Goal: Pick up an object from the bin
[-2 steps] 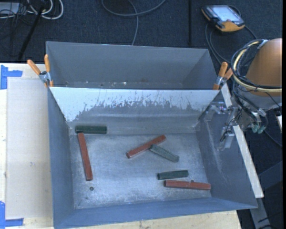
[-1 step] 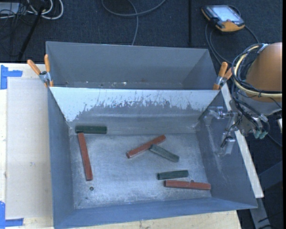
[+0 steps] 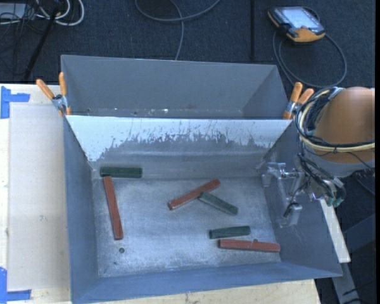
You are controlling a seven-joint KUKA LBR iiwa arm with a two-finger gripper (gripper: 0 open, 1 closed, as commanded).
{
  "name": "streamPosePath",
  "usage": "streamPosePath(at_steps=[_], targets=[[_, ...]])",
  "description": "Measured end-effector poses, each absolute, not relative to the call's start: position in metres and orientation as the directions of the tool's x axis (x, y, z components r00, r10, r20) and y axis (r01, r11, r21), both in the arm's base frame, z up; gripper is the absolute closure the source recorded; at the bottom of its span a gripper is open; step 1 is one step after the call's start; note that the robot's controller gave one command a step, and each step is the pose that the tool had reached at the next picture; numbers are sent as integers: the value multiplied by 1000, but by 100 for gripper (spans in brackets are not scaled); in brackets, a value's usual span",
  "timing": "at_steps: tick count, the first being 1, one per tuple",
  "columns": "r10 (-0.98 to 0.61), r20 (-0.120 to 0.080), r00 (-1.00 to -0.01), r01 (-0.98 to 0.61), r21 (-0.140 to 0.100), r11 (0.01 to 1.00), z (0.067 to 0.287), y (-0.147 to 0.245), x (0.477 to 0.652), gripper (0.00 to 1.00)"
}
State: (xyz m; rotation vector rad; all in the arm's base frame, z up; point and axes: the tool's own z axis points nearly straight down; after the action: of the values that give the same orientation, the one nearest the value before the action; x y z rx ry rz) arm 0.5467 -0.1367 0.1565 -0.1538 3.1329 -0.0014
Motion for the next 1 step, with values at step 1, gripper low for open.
streamPosePath(at_steps=[1], targets=[[-57,0,-998,-57,0,998,103,-115,517,0]])
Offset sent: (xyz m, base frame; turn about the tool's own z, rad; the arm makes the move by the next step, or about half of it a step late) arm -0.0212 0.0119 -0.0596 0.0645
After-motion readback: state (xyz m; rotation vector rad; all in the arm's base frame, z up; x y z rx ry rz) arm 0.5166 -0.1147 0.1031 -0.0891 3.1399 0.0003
